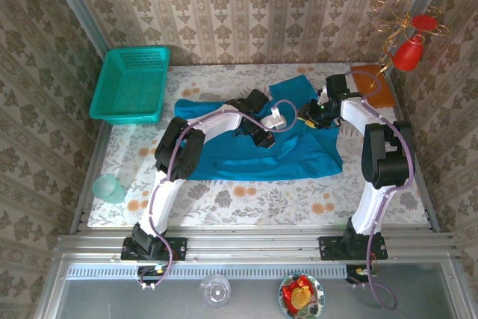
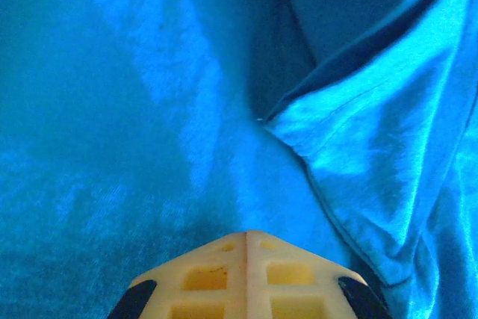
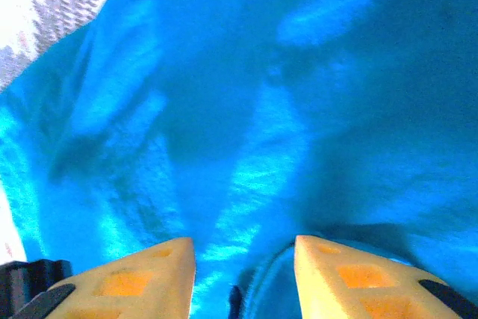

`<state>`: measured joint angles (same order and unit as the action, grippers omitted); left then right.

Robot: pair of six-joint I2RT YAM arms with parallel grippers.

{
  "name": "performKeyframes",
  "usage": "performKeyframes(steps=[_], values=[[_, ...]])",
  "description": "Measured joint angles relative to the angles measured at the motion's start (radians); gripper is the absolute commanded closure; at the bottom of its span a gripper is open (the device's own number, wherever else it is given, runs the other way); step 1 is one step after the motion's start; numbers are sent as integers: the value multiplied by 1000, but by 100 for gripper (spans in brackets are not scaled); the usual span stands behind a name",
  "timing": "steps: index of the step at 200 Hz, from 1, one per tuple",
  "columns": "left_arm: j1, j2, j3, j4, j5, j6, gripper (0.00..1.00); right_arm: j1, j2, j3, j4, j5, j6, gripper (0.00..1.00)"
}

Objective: Fold the inside-out t-shirt
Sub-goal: Smooth out the T-shirt at the center of the table.

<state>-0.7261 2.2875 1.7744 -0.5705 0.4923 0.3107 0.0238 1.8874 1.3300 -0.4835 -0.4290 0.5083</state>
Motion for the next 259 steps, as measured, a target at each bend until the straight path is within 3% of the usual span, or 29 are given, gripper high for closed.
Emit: performKeyframes(steps=[28,47,121,154,180,197,239,259], values=[[2,-11,-28,29,11,-49,84,0,0,0,-66,50,-57,59],[2,-11,-25,48,31,-80,78,0,0,-2,-88,63,-74,59],[-35,51,150,20,54,-90,70,0,-77,-153,-90,51,-62,56],[-63,100,189,-9,69,-90,70,12,-168,-204,-45,-9,-13,47],[-66,108,190,-29,84,-90,75,39,-161,-211,-24,-29,23,46],[-60,108,188,-27,88,-90,76,59,-137,-211,-14,-31,39,50],[-60,95,116,-3,102,-96,74,80,-78,-204,-20,-5,45,70],[-50,88,95,12,138,-114,73,76,-78,-206,-32,29,41,87]])
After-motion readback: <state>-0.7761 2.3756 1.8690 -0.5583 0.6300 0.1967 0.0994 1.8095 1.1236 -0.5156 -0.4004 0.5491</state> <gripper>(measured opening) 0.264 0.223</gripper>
